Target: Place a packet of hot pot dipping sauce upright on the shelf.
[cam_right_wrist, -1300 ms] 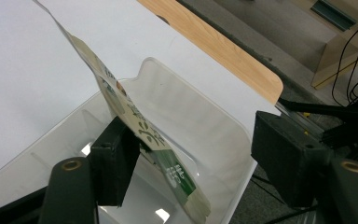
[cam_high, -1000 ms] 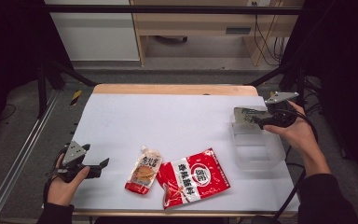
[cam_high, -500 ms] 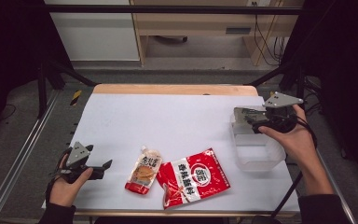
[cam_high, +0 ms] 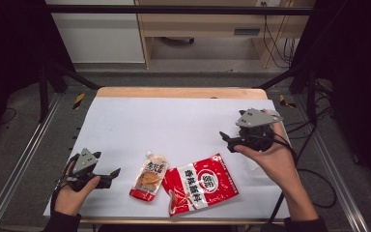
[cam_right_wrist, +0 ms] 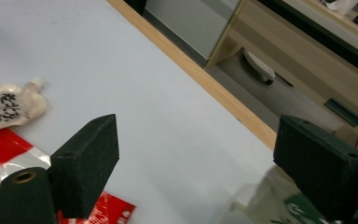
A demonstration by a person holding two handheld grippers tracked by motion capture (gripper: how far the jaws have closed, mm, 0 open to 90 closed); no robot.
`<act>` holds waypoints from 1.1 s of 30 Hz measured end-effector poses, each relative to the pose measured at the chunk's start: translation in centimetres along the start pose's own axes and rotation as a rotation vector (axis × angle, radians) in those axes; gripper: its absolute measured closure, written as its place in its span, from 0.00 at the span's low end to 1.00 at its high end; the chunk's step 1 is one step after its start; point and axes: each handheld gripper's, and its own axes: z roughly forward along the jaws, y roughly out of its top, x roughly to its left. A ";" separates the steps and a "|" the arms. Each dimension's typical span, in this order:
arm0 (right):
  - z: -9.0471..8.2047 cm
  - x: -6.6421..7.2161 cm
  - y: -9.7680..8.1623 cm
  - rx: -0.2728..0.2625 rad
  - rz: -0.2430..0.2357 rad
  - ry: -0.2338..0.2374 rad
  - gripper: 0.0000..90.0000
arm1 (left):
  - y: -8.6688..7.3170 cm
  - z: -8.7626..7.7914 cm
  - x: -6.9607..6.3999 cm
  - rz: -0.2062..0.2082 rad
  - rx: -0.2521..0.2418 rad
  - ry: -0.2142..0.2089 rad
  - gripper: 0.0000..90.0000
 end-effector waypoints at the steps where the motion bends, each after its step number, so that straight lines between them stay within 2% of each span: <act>1: 0.4 0.5 0.2 0.000 0.000 0.011 0.18 | 0.0 0.0 -0.1 0.004 0.002 -0.001 0.08; 7: 2.5 3.8 0.9 0.039 -0.013 0.074 0.23 | 0.1 0.2 -0.2 0.008 -0.001 -0.002 0.08; 13: 4.7 6.1 1.1 0.065 -0.003 0.131 0.27 | 0.1 0.3 -0.3 0.014 0.011 -0.007 0.08; 17: 6.0 7.5 1.2 0.093 0.000 0.167 0.31 | 0.0 0.3 -0.3 0.014 0.012 -0.007 0.08; 24: 8.0 9.7 1.7 0.124 -0.028 0.210 0.37 | 0.1 0.3 -0.2 0.022 0.014 -0.001 0.08; 33: 10.8 12.3 1.2 0.199 -0.039 0.273 0.42 | 0.1 0.4 -0.3 0.033 0.022 0.002 0.08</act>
